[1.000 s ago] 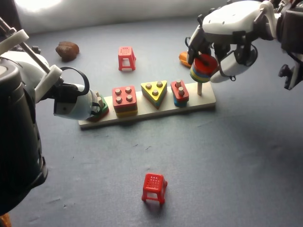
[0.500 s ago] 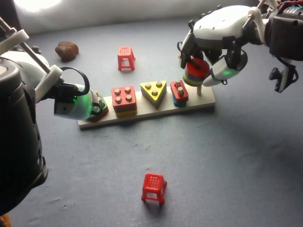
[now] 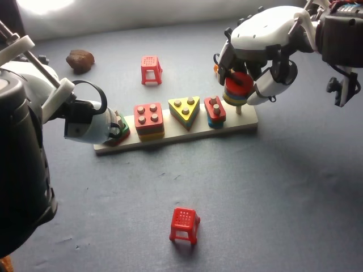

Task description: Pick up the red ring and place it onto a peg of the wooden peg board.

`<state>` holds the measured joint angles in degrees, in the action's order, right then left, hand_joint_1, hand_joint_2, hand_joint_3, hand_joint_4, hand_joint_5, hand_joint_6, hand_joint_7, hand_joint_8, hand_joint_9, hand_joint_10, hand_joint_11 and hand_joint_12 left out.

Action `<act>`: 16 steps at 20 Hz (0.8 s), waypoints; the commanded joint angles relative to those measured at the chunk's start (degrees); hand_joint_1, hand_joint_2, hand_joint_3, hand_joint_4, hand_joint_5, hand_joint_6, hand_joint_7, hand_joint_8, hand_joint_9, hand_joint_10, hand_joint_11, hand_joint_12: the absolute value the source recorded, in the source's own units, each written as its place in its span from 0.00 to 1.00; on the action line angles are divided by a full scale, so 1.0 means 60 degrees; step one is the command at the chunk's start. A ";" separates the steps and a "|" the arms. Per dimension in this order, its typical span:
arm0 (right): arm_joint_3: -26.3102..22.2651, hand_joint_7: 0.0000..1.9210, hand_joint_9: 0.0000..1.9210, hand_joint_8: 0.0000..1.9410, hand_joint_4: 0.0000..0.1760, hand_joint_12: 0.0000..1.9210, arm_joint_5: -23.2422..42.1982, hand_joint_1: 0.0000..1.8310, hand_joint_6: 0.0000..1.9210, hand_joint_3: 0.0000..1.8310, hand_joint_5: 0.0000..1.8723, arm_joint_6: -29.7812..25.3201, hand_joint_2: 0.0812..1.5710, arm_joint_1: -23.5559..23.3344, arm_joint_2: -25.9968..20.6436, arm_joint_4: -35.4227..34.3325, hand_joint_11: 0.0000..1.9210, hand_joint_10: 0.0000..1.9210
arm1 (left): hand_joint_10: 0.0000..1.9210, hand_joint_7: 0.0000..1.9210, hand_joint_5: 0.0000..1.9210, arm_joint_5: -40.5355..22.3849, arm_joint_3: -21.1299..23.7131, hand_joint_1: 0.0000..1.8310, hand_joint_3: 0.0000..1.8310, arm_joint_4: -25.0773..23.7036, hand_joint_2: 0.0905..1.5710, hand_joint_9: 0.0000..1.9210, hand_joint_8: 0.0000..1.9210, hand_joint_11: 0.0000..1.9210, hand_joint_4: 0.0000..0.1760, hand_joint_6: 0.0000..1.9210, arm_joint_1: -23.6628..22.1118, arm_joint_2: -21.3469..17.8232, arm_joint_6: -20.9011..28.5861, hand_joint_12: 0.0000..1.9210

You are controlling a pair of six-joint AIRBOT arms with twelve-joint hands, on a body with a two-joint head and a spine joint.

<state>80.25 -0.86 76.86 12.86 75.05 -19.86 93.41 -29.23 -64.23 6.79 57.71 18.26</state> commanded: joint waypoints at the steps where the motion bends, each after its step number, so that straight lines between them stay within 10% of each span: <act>1: -0.0035 0.52 0.52 0.51 0.12 0.70 0.0677 0.66 0.54 0.00 0.50 0.0113 0.70 -0.0177 -0.0066 0.0009 0.31 0.33 | 0.00 0.03 0.03 0.0262 -0.0028 0.00 0.00 -0.0937 0.73 0.02 0.00 0.00 0.00 0.00 -0.0030 0.0022 -0.0019 0.00; 16: -0.0117 0.53 0.52 0.51 0.07 0.70 0.0638 0.66 0.55 0.00 0.49 0.1015 0.70 -0.0244 -0.0145 0.0009 0.31 0.32 | 0.00 0.04 0.03 0.0268 -0.0020 0.00 0.00 -0.0941 0.74 0.03 0.00 0.01 0.00 0.00 -0.0034 0.0029 -0.0020 0.00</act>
<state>79.40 -3.09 82.67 12.05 74.63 -19.75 93.41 -29.23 -64.25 6.79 57.71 18.26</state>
